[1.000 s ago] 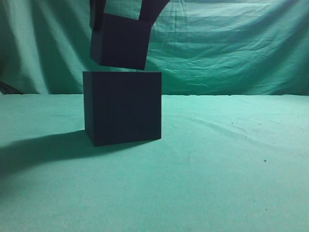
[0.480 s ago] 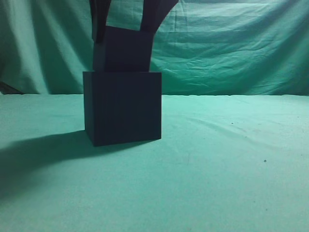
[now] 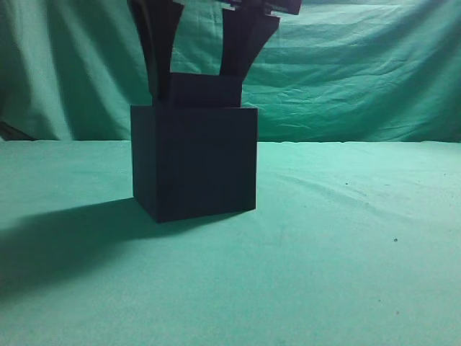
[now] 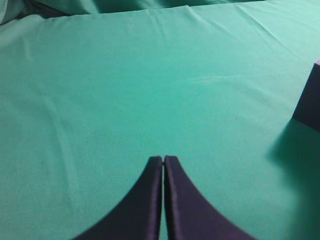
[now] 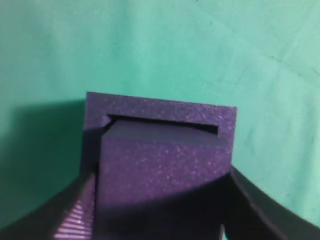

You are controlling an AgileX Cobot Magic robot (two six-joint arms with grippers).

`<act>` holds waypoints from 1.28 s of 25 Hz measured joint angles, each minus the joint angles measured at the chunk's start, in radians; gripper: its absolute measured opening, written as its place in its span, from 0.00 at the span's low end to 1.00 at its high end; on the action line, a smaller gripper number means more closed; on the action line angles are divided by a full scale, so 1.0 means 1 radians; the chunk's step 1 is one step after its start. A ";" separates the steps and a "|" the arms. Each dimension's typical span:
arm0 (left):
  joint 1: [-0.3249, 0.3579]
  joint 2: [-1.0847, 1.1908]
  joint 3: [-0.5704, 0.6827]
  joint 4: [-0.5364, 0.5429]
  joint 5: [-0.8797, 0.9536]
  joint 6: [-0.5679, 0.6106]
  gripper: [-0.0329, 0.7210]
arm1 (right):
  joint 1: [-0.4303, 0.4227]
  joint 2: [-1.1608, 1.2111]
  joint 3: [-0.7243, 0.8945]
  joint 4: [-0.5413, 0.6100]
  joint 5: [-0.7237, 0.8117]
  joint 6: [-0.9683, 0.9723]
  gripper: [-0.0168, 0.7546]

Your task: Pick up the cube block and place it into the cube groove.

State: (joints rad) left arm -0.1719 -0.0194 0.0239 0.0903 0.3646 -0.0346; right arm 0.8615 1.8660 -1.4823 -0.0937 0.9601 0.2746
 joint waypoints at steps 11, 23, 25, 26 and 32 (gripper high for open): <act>0.000 0.000 0.000 0.000 0.000 0.000 0.04 | 0.000 -0.048 -0.222 0.000 0.206 -0.011 0.43; 0.000 0.000 0.000 0.000 0.000 0.000 0.04 | 0.000 -0.351 -0.138 0.011 0.287 -0.036 0.02; 0.000 0.000 0.000 0.000 0.000 0.000 0.04 | 0.000 -0.436 -0.061 0.009 0.289 -0.036 0.02; 0.000 0.000 0.000 0.000 0.000 0.000 0.04 | 0.000 -0.479 -0.015 0.008 0.291 -0.036 0.02; 0.000 0.000 0.000 0.000 0.000 0.000 0.04 | 0.000 -0.744 0.282 0.042 0.189 -0.035 0.02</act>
State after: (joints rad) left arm -0.1719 -0.0194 0.0239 0.0903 0.3646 -0.0346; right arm 0.8615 1.1225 -1.2002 -0.0519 1.1495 0.2400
